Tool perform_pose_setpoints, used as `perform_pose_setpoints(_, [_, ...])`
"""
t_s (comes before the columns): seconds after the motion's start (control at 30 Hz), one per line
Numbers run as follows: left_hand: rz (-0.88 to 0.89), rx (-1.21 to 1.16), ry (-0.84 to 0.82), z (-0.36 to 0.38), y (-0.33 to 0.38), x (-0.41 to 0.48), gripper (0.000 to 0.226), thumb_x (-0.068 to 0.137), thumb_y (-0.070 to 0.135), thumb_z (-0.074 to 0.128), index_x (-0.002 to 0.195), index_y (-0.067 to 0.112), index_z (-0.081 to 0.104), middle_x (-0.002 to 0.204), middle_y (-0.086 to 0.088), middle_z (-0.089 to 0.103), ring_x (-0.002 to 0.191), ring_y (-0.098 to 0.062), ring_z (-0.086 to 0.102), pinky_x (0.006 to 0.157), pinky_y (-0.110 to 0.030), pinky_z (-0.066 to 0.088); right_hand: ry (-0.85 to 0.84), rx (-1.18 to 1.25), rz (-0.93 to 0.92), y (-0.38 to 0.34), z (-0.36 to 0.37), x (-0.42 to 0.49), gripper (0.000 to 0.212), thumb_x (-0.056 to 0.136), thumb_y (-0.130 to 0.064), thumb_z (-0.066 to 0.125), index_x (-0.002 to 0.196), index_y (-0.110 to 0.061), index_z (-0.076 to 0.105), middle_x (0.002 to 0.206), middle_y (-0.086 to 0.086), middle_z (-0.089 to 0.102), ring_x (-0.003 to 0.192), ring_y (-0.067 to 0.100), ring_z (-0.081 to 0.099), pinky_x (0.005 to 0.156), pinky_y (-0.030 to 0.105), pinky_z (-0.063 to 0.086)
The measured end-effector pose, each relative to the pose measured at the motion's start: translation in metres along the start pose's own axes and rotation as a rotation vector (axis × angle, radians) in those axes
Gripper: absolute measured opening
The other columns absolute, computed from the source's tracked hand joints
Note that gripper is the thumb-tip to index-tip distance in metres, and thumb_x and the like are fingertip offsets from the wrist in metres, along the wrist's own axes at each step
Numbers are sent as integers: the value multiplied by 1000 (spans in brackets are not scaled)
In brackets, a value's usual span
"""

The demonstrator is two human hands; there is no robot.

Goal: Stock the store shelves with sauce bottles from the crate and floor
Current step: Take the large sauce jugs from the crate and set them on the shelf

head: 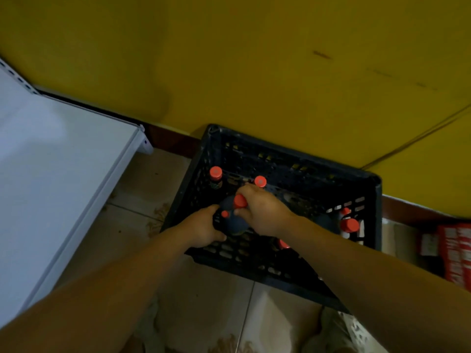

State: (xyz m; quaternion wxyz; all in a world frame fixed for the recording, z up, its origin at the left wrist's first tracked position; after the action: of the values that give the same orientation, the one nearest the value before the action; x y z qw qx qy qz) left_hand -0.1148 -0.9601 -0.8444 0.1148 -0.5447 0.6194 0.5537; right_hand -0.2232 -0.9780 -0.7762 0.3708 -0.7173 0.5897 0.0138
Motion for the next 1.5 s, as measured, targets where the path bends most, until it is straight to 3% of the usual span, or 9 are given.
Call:
perform_pose_setpoints(0.33, [414, -214, 182, -39, 89, -157, 114, 73, 20, 82, 149, 38, 0, 138, 22, 27, 125, -2, 33, 103, -28, 37, 596, 196, -77, -131, -190, -134, 28, 96, -37, 55, 90, -11, 48, 69, -2, 43, 64, 16, 40, 58, 32, 20])
perform_pose_setpoints(0.47, [699, -448, 406, -83, 141, -259, 115, 60, 3, 87, 146, 31, 14, 133, 19, 48, 116, 3, 53, 93, -23, 48, 850, 249, -129, -213, -282, -207, 36, 93, -45, 57, 73, -17, 48, 63, -1, 44, 60, 17, 41, 56, 35, 27])
perform_pose_setpoints(0.57, [857, -577, 523, -113, 172, -337, 106, 57, 4, 87, 138, 35, 27, 124, 10, 59, 107, -2, 62, 86, -26, 53, 956, 452, -254, -268, -334, -253, 34, 85, -48, 66, 87, -15, 57, 72, 5, 58, 64, 24, 57, 58, 38, 47])
perform_pose_setpoints(0.77, [1035, -788, 540, -139, 201, -458, 94, 61, 3, 70, 143, 26, 32, 114, 1, 67, 101, -14, 67, 80, -29, 55, 764, 562, -490, -335, -328, -308, 72, 87, -40, 68, 146, -31, 27, 128, 4, 59, 101, 15, 66, 76, 30, 56])
perform_pose_setpoints(0.87, [1084, -787, 535, -145, 209, -499, 88, 62, 3, 67, 142, 25, 36, 110, 0, 70, 98, -16, 68, 77, -28, 56, 712, 616, -593, -364, -319, -330, 59, 92, -35, 63, 140, -38, 29, 120, -1, 63, 89, 10, 70, 62, 25, 56])
perform_pose_setpoints(1.0, [1106, -733, 565, -150, 211, -542, 72, 63, 3, 64, 127, 31, 48, 106, 2, 71, 96, -15, 68, 77, -28, 56, 747, 598, -672, -403, -323, -357, 61, 88, -35, 67, 139, -37, 33, 120, 3, 64, 94, 18, 70, 75, 41, 59])
perform_pose_setpoints(1.13, [1078, -665, 700, -162, 190, -587, 70, 59, 7, 68, 124, 27, 50, 113, -6, 67, 100, -19, 67, 78, -29, 55, 704, 660, -738, -438, -310, -368, 59, 91, -30, 65, 141, -35, 33, 115, 4, 66, 87, 15, 71, 60, 26, 55])
perform_pose_setpoints(1.3, [989, -580, 906, -172, 131, -637, 67, 60, 13, 75, 118, 36, 51, 109, -5, 69, 103, -20, 66, 88, -35, 54, 598, 571, -738, -504, -276, -360, 83, 88, -40, 67, 151, -42, 13, 130, 5, 59, 97, 20, 68, 70, 36, 60])
perform_pose_setpoints(1.5, [870, -540, 1139, -192, 49, -689, 70, 74, -1, 75, 106, 51, 42, 108, 9, 65, 98, -7, 65, 70, -16, 53, 398, 521, -753, -579, -219, -337, 75, 91, -41, 62, 146, -51, 12, 123, 4, 62, 93, 21, 67, 60, 36, 58])
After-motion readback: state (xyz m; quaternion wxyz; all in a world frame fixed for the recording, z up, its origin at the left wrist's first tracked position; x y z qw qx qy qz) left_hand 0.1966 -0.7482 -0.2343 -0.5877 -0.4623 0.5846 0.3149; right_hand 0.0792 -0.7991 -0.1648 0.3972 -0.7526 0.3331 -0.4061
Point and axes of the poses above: each hand's wrist, its own x-axis towards the middle knuckle, its own z-axis out of the palm, y = z × x, the point moved 10 cm from there along x, towards the middle knuckle
